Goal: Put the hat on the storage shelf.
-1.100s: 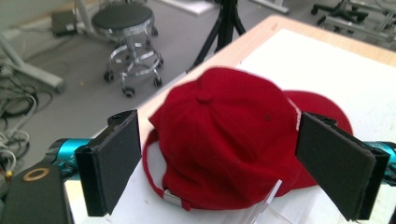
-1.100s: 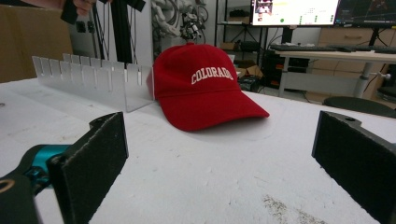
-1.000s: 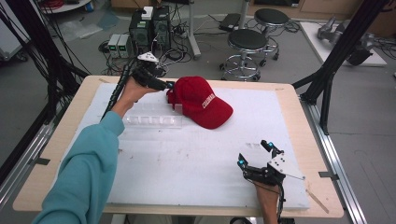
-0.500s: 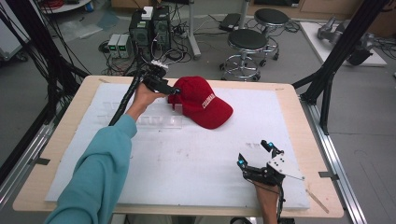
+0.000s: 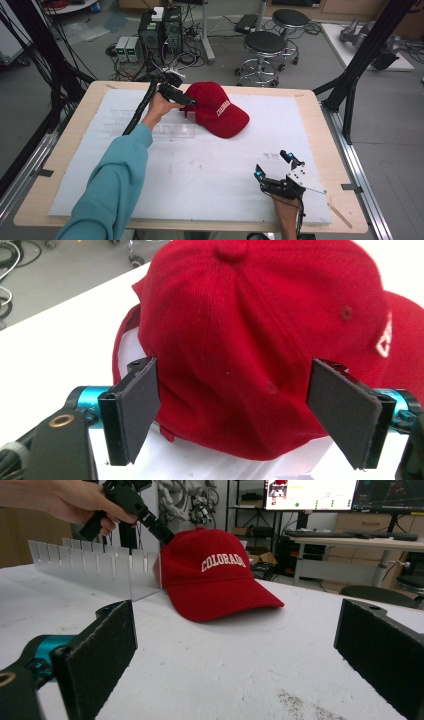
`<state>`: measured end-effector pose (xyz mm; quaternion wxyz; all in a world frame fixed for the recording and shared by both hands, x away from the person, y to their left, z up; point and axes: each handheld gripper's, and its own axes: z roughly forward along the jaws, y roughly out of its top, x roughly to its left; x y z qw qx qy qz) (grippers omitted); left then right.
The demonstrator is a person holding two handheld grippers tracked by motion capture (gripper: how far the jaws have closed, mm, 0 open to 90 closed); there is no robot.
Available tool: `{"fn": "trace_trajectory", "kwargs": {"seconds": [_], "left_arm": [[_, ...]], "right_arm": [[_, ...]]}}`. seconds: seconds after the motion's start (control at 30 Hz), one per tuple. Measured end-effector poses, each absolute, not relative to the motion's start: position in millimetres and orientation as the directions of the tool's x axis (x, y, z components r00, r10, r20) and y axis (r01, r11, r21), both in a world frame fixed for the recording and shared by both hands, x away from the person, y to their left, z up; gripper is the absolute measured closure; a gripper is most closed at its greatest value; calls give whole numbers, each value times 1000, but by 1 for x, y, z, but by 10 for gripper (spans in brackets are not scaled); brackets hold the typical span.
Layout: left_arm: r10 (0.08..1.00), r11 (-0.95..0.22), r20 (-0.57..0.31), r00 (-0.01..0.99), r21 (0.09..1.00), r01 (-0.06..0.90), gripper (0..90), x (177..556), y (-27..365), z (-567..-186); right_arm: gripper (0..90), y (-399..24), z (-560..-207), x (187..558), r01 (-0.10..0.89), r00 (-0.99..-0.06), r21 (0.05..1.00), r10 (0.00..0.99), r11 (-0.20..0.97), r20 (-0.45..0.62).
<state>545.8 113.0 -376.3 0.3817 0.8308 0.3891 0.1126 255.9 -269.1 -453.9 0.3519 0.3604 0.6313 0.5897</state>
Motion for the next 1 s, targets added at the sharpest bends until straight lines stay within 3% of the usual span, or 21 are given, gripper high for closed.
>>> {"fn": "trace_trajectory", "kwargs": {"seconds": [0.3, 0.4, 0.43, 0.73, 0.97, 1.0], "left_arm": [[737, -396, -157, 657, 687, 609, 249, 550, 111, -387], [723, -397, -182, 666, 680, 616, 295, 550, 112, -390], [712, -405, -184, 678, 681, 610, 352, 550, 111, -390], [692, -395, -215, 689, 686, 611, 567, 549, 106, -393], [692, -408, -193, 696, 691, 597, 831, 546, 102, -390], [693, -404, -192, 695, 695, 595, 831, 545, 101, -390]], "right_arm": [[25, -269, -454, 256, 37, -491, 998, 871, 41, -17], [25, -270, -454, 256, 36, -490, 998, 871, 41, -18], [25, -269, -454, 255, 37, -490, 999, 871, 39, -16], [25, -270, -454, 255, 32, -491, 999, 871, 40, -19], [25, -270, -454, 255, 33, -490, 999, 871, 33, -12], [25, -270, -454, 255, 33, -490, 999, 871, 33, -12]]}}
